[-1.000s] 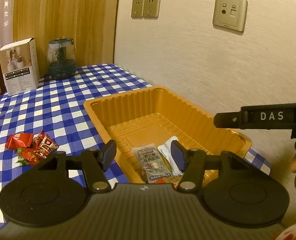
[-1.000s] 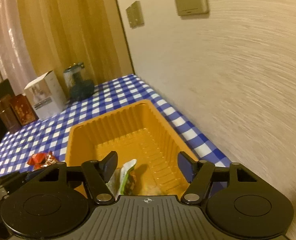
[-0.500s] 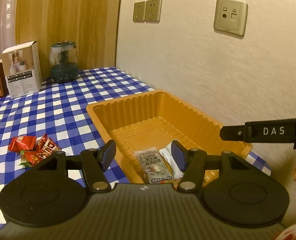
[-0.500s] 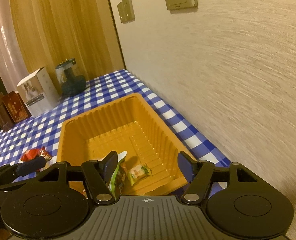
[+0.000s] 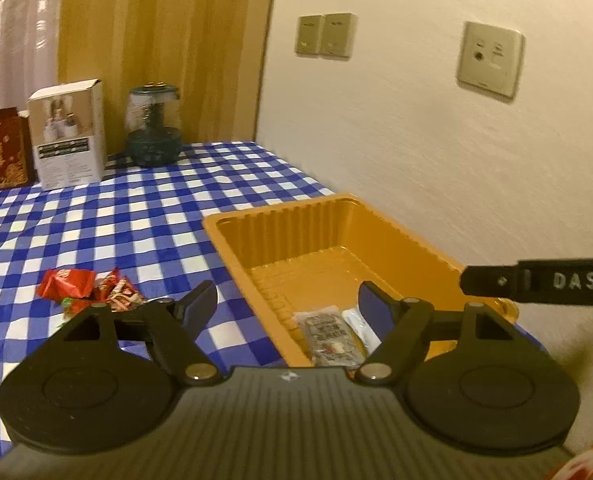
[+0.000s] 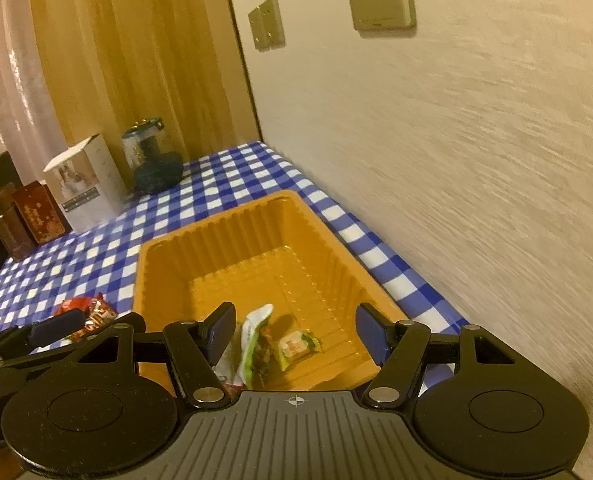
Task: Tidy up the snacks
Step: 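Withdraw both grippers from the tray toward the remaining snacks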
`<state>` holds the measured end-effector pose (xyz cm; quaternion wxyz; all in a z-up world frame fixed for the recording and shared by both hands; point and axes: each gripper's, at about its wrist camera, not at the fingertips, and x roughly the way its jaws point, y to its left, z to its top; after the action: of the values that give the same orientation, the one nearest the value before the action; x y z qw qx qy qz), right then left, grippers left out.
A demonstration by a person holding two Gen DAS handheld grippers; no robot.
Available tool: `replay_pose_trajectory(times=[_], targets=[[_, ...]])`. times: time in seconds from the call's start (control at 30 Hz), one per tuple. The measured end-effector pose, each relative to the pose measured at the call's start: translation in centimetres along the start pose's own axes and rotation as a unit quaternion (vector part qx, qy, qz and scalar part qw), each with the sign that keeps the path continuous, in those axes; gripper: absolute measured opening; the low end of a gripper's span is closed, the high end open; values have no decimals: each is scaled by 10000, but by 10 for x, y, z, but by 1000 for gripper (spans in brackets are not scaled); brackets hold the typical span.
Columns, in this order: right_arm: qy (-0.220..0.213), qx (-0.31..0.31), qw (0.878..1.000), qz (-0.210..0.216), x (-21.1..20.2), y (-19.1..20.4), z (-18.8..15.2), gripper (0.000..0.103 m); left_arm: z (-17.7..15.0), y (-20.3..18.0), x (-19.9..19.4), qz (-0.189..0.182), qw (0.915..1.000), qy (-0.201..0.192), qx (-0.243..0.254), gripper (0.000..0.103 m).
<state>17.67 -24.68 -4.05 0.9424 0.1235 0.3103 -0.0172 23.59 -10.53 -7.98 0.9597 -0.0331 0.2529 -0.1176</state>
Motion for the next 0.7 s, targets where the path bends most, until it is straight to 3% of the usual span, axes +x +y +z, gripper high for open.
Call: replay_pose_trajectory(times=[0.2,0.7], targets=[[-42,-87,9998,175,-3,19,2,67,10,31,-12,194,9992,-118,-327,90],[-186,-290,9957,865,-2,101,7,67,22,146,-46,987,9951,-54,-21,96]])
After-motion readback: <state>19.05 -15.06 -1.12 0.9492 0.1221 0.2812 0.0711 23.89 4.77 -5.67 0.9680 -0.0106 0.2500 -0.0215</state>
